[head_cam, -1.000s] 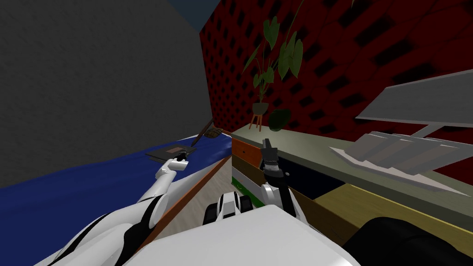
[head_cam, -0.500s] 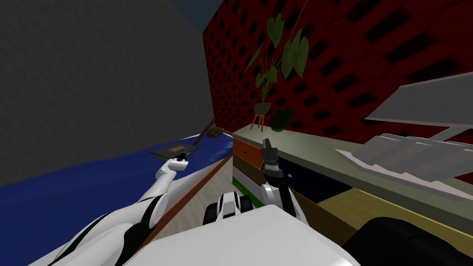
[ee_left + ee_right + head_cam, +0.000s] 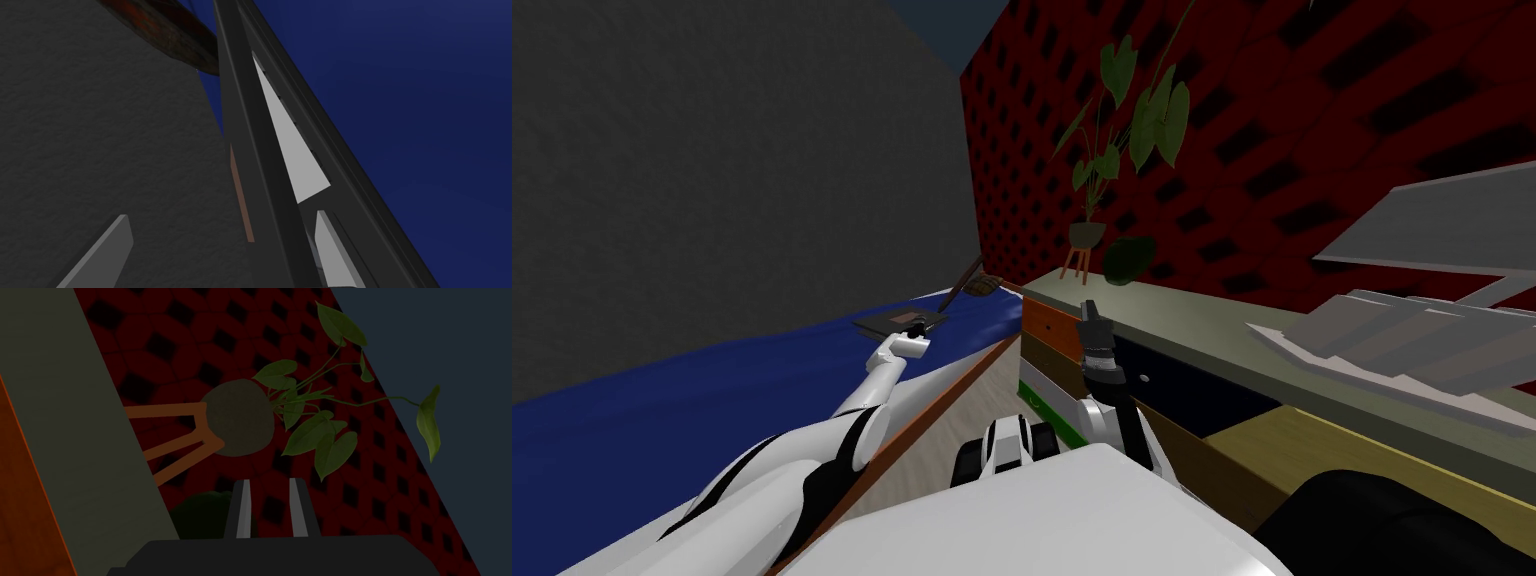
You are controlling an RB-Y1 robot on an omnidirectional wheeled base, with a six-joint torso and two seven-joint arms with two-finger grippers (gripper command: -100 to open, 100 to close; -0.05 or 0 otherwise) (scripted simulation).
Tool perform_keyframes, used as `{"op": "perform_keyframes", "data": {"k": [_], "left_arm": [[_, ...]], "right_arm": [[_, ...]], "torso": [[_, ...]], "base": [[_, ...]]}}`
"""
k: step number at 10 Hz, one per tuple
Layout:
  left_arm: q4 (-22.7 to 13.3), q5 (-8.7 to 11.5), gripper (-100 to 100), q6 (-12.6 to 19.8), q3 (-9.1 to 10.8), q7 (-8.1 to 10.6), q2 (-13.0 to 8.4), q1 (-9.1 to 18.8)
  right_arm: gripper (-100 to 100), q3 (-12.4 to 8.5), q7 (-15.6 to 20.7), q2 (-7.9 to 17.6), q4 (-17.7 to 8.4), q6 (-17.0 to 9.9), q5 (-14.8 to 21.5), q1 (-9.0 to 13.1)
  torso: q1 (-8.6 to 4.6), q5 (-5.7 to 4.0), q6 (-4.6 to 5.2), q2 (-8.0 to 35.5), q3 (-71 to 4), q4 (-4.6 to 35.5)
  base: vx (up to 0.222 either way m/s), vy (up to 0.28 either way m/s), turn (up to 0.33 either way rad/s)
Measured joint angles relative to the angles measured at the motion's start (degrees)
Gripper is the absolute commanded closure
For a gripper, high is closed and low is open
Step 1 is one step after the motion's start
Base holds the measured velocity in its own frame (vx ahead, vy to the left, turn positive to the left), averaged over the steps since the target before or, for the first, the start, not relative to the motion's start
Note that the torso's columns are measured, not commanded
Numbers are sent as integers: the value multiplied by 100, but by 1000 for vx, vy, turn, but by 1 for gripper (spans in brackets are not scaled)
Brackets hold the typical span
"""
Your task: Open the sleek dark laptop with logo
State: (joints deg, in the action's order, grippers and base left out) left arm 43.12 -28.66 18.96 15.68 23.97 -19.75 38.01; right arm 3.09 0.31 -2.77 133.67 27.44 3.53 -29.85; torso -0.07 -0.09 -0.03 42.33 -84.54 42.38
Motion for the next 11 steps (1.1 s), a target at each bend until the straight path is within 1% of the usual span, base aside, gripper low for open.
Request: {"op": "perform_keyframes", "data": {"k": [1,4,5,6,11], "left_arm": [[95,31,-100,146,-57,-44,56,59],[-29,-73,-100,357,-117,-51,172,423],[-219,-191,-100,350,-106,3,196,609],[-245,-207,0,340,-104,21,197,630],[-242,-206,0,341,-104,20,197,628]], "right_arm": [[0,0,0,0,0,0,0,0],[0,0,0,0,0,0,0,0],[0,0,0,0,0,0,0,1],[0,1,0,0,0,0,0,0],[0,1,0,0,0,0,0,0]], "torso": [[-3,-1,2,9,6,3],[-2,1,4,10,7,3],[0,3,2,5,4,0],[-2,5,2,-5,-2,-8],[8,9,2,-5,-3,-9]], "base": [[-28,45,66],[-29,46,59],[-12,18,7],[0,0,0],[0,0,0]]}}
